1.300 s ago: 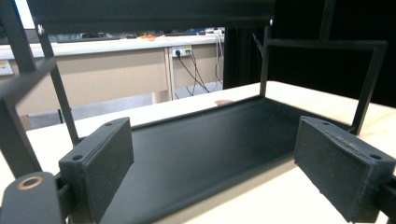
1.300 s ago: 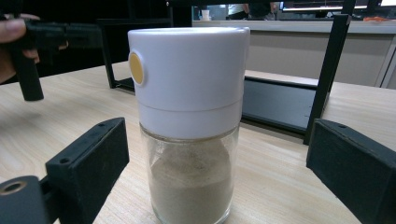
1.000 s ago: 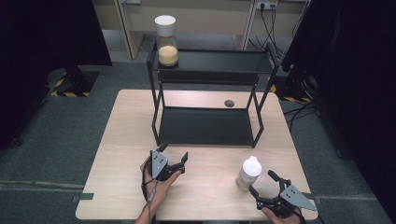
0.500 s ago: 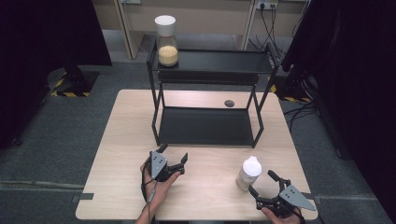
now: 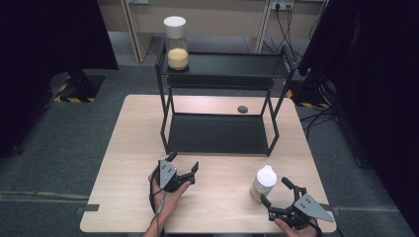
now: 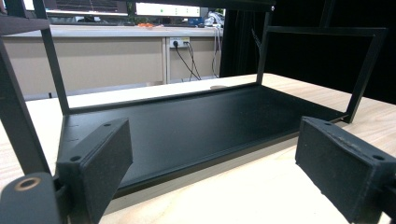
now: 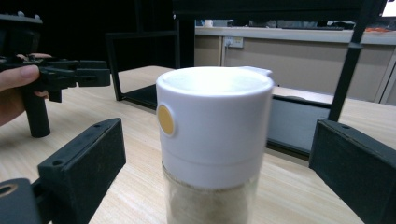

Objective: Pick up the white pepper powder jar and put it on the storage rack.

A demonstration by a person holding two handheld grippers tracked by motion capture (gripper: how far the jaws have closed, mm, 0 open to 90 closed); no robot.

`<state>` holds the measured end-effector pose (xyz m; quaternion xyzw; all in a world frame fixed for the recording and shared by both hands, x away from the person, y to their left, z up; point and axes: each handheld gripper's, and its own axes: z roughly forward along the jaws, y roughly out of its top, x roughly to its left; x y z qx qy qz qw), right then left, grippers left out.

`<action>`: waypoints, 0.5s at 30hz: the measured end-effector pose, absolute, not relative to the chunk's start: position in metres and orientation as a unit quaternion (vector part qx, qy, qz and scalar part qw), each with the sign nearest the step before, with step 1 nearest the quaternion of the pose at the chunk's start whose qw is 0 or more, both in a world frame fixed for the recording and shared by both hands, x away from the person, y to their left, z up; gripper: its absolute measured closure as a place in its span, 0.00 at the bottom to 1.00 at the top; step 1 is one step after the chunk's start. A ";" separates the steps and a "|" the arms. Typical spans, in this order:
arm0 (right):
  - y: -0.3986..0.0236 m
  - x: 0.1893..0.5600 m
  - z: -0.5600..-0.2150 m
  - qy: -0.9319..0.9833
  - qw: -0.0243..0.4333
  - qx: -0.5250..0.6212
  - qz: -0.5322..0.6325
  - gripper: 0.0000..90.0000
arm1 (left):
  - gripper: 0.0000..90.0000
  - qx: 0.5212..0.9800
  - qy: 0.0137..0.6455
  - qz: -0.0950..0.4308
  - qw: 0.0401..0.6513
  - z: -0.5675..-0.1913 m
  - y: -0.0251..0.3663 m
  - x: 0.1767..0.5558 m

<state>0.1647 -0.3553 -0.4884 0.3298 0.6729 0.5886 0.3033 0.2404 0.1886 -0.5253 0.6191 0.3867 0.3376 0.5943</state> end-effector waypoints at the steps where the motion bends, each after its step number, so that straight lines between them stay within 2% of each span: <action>1: -0.352 0.166 -0.487 0.675 0.304 0.330 0.585 0.05 | 0.11 0.619 0.386 0.337 0.595 -0.526 0.189 0.240; 8: -0.338 0.178 -0.479 0.687 0.305 0.332 0.570 0.16 | 0.11 0.623 0.379 0.339 0.594 -0.526 0.189 0.240; 15: -0.328 0.181 -0.480 0.689 0.308 0.342 0.560 0.22 | 0.11 0.624 0.375 0.340 0.595 -0.526 0.189 0.240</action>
